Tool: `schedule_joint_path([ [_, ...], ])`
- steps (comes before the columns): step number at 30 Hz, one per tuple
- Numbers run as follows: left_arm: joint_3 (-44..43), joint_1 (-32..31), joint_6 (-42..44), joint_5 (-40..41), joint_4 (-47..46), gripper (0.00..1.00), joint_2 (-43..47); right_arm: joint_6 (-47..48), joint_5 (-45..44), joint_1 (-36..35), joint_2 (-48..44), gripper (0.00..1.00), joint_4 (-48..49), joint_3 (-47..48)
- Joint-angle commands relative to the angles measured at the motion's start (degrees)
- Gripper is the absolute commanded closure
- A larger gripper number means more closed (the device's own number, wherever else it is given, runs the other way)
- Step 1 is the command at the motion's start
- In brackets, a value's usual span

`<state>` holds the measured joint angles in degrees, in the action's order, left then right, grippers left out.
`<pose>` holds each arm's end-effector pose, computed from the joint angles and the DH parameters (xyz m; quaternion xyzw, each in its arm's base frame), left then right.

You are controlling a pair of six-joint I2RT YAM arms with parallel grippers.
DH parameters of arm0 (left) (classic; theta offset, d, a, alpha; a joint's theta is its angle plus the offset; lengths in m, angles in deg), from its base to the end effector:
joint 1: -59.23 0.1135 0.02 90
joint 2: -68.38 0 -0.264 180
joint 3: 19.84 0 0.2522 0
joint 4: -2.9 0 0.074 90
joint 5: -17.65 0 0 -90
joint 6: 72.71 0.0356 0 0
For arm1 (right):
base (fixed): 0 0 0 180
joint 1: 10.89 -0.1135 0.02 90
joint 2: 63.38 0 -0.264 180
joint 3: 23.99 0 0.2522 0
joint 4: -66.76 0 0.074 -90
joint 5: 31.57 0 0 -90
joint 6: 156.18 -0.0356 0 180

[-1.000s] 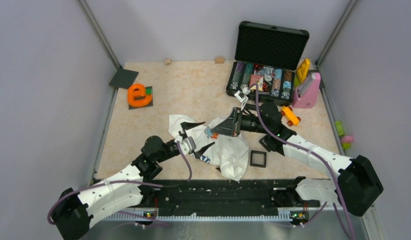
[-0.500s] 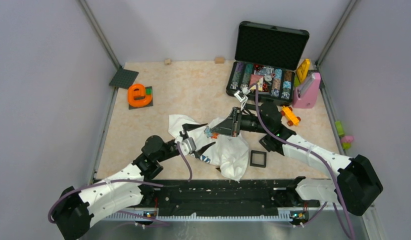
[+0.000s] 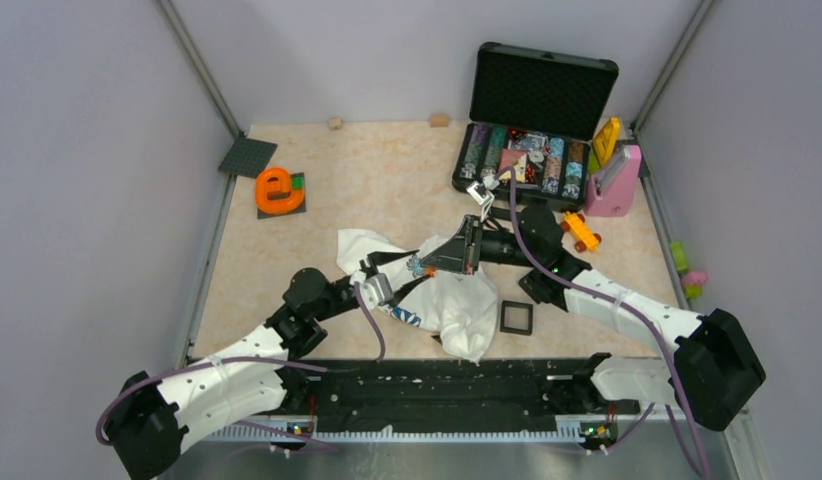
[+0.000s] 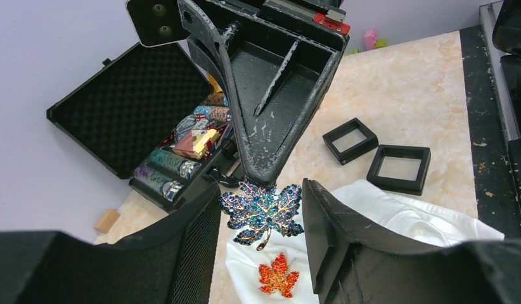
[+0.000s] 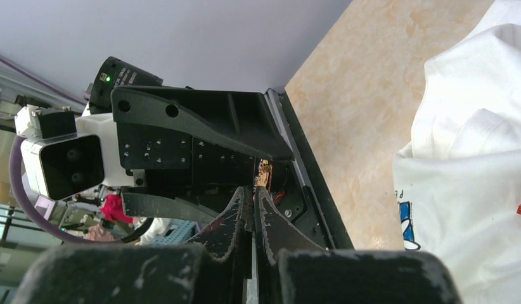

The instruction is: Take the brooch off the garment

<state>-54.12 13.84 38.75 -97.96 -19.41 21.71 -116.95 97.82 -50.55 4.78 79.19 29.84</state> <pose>0.1223 -0.1458 0.2697 0.4872 0.4301 -0.2943 0.7008 0.1916 0.1882 0.2928 -0.1677 0.6962 0.6352 0.2892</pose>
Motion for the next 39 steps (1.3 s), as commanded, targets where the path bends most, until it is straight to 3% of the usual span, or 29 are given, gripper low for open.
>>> schedule_joint_path([
  [1,-2.2,-0.1,0.7,-1.3,-2.0,0.48,0.0,0.0,0.4,-0.5,0.1,1.0,3.1,0.3],
  [3,-1.9,-0.1,0.9,-1.0,-1.7,0.48,0.4,0.1,0.1,-0.5,0.2,0.98,2.5,0.3],
  [8,-1.9,-0.1,1.3,0.1,0.5,0.52,1.0,1.3,-1.0,-0.2,-0.5,0.64,-0.8,0.7],
  [13,-0.1,-0.2,-0.3,2.2,2.5,0.54,2.5,8.3,-6.5,0.3,-4.1,0.47,-13.1,2.0],
  [19,4.8,-0.2,-3.9,8.6,1.9,0.54,5.7,17.8,-17.6,-0.6,-7.7,0.45,-30.6,0.8],
  [25,8.5,-0.2,-8.3,12.3,1.7,0.55,7.5,21.7,-26.8,-6.3,-6.7,0.46,-36.5,-4.0],
  [33,13.5,-0.2,-9.7,16.7,0.4,0.54,11.2,20.5,-32.2,-7.0,7.4,0.47,-21.5,-7.8],
  [39,15.0,-0.2,-8.1,17.2,0.4,0.56,13.0,21.3,-32.6,-6.9,28.9,0.49,-8.6,5.1],
])
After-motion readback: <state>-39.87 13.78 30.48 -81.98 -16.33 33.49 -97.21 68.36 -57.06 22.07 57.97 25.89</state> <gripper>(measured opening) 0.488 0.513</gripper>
